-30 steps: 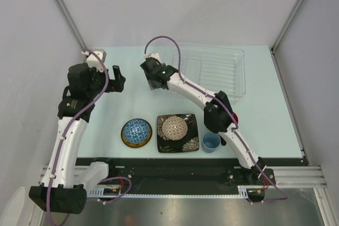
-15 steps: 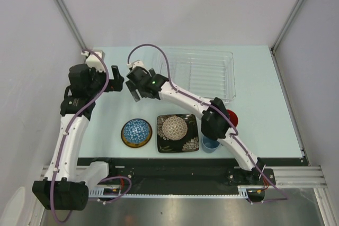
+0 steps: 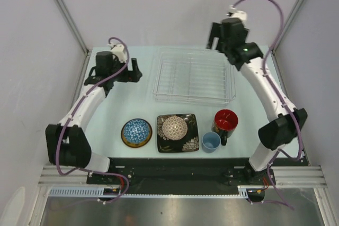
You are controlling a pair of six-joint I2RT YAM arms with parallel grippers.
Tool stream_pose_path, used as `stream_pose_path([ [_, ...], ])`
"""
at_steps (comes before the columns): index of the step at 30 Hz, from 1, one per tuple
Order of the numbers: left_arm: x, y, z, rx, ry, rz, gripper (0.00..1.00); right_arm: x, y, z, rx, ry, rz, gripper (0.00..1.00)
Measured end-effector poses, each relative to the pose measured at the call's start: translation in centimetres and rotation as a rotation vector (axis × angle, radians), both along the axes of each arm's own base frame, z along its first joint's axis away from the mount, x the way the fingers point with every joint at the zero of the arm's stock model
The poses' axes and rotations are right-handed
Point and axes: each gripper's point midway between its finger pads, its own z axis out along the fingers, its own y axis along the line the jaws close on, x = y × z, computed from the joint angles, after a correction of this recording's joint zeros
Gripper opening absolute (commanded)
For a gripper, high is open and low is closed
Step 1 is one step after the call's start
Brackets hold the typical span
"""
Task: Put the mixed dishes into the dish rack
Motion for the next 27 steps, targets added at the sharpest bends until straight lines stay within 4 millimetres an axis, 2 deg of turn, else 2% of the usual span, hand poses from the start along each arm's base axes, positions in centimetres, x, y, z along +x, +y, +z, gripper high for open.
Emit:
stream_pose_path([
  [2, 1.2, -3.0, -0.4, -0.006, -0.004, -0.07, 0.96, 0.5, -6.7, -1.4, 0.018, 0.026, -0.147, 0.98],
  [4, 2.0, -5.5, -0.7, -0.01, -0.007, -0.123, 0.95, 0.4, -11.0, -4.4, 0.014, 0.089, -0.245, 0.98],
  [6, 3.2, -7.1, -0.9, -0.01, -0.015, -0.154, 0.93, 0.0, -13.0, -8.2, 0.008, 0.174, -0.29, 0.97],
  [9, 5.0, -7.8, -1.8, -0.003, -0.019, -0.167, 0.9, -0.4, -13.4, -13.3, -0.005, 0.304, -0.297, 0.95],
  [13, 5.6, -7.6, -4.0, 0.017, 0.004, -0.169, 0.91, 0.2, -12.7, -17.0, 0.009, 0.387, -0.281, 0.93],
  [18, 5.3, -7.5, -5.3, 0.034, 0.017, -0.178, 0.91, 0.6, -12.4, -19.5, 0.022, 0.438, -0.279, 0.92],
  [27, 4.7, -8.5, -7.3, 0.059, 0.04, -0.21, 0.94, 0.3, -13.2, -22.0, 0.021, 0.486, -0.298, 0.89],
])
